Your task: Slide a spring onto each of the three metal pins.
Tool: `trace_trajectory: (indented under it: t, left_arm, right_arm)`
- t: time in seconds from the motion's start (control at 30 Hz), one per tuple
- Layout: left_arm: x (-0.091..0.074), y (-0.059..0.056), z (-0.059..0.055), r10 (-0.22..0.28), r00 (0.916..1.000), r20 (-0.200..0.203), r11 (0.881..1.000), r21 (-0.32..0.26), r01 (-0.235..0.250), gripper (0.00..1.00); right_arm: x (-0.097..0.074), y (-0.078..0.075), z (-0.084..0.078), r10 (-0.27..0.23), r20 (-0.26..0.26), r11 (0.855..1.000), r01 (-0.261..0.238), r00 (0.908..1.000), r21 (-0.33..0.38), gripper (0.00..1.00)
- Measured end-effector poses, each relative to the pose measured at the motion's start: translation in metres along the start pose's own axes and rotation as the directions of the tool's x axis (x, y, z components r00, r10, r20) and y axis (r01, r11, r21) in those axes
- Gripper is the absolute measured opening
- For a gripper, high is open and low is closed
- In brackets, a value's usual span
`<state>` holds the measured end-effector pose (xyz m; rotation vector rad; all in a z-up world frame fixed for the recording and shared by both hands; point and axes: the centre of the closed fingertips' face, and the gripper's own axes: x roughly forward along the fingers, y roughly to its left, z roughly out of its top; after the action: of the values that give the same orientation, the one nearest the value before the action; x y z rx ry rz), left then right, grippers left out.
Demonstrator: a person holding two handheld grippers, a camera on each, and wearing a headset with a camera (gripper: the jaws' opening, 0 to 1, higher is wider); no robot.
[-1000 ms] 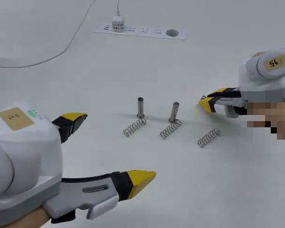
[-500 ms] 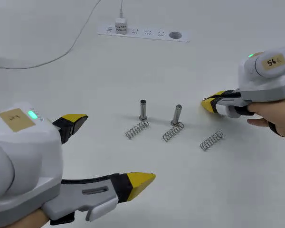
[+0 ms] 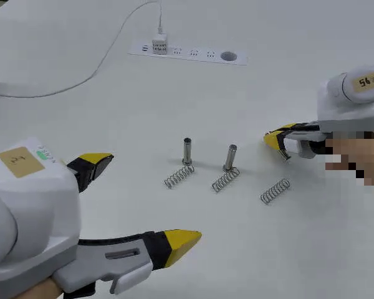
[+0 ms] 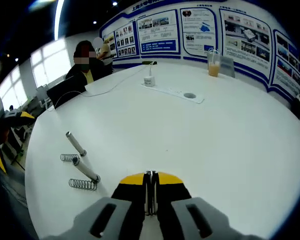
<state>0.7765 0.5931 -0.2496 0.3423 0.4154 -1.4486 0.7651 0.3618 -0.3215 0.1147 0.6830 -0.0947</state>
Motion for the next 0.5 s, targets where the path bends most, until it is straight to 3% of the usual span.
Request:
trace_trajectory:
  t: [0.5]
  left_arm:
    - [-0.006,-0.006,0.011,-0.002,0.9992,0.041,1.000,0.021,0.001,0.94]
  right_arm:
    - [-0.025,0.011,0.000,-0.005,0.011,1.000,0.005,0.9999,-0.017,0.08]
